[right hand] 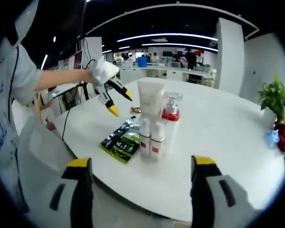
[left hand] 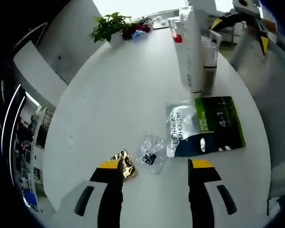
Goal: Arrange the skincare products in the storage area until every visible bottle or jar stands upright without overlapping.
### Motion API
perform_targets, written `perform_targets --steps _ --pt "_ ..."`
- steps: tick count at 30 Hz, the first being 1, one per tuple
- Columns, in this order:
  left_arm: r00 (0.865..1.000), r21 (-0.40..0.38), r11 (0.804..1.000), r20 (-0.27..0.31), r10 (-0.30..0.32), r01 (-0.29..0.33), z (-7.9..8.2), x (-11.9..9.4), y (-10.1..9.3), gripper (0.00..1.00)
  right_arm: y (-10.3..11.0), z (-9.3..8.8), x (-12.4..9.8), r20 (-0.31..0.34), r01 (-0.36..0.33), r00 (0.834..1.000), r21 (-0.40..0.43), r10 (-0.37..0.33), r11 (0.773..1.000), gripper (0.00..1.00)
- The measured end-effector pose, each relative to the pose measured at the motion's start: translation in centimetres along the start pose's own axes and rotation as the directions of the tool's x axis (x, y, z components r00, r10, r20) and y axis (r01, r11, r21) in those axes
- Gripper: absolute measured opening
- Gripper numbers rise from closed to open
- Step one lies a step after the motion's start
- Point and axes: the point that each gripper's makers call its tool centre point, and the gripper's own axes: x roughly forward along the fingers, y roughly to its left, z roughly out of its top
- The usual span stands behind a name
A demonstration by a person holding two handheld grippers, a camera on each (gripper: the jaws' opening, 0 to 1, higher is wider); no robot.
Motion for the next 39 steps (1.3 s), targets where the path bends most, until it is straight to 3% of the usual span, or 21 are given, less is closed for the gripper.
perform_targets --steps 5,14,18,30,39 --pt "0.998 0.079 0.996 -0.035 -0.048 0.051 -0.5 1.2 0.5 0.49 -0.3 -0.1 0.0 0.002 0.018 1.000 0.012 -0.018 1.000 0.84" --pt "0.991 0.136 0.982 -0.048 -0.123 0.128 -0.7 2.8 0.8 0.48 -0.3 -0.4 0.2 -0.020 0.025 0.999 0.003 -0.025 1.000 0.85" --pt "0.979 0.165 0.965 -0.065 -0.193 0.201 -1.4 4.0 0.7 0.48 -0.4 -0.5 0.2 -0.025 0.027 0.999 0.009 -0.027 1.000 0.85" --pt "0.971 0.191 0.953 -0.076 -0.226 0.236 -1.1 5.1 0.9 0.46 -0.3 -0.8 0.4 -0.045 0.021 0.999 0.003 -0.021 1.000 0.85" --pt "0.945 0.213 0.921 -0.091 -0.314 0.326 -1.1 5.3 0.4 0.44 -0.2 -1.0 0.4 -0.052 0.012 0.999 0.005 -0.012 1.000 0.84"
